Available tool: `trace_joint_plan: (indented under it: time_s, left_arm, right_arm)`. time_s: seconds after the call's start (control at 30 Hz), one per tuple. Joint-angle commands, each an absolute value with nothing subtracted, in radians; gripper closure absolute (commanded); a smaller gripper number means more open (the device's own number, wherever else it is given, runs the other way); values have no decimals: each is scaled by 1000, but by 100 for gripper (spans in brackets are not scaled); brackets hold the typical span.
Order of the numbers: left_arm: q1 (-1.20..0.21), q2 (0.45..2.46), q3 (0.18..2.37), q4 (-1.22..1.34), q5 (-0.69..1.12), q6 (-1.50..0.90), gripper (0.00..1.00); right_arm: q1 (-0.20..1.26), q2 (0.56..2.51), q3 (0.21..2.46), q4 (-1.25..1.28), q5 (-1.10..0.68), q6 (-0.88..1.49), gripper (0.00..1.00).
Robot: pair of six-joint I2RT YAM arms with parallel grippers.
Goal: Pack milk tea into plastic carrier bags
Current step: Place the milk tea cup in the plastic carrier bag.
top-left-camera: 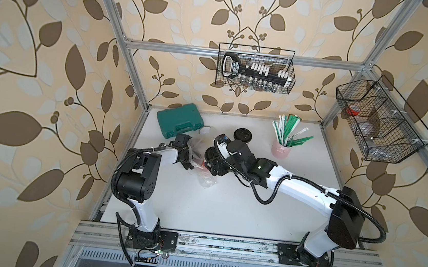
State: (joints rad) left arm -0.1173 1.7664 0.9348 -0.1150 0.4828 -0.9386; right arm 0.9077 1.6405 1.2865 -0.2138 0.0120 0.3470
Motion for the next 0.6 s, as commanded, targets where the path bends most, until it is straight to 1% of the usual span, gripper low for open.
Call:
trace_joint_plan:
  time_s: [0.0, 0.13, 0.23, 0.27, 0.47, 0.53, 0.57]
  left_arm:
    - [-70, 1718, 963, -210, 514, -875, 45]
    - [-11, 1637, 991, -334, 505, -815, 34]
    - [29, 1565, 1008, -408, 515, -778, 21]
    - [41, 1537, 1016, -441, 504, -763, 18]
    - [100, 1392, 1054, -578, 487, -719, 16]
    - [98, 1337, 1069, -605, 488, -713, 1]
    - [86, 1304, 1079, -617, 482, -711, 1]
  right_arm:
    - [924, 1664, 1267, -201, 47, 342, 30]
    - [926, 1672, 1271, -202, 52, 343, 30]
    - [932, 1683, 1279, -206, 54, 341, 30]
    - [933, 1687, 1281, -208, 57, 340, 30]
    - [941, 1697, 1295, -222, 58, 339, 30]
    - [943, 1697, 1296, -224, 60, 337, 30]
    - [944, 1697, 1296, -225, 61, 336, 30]
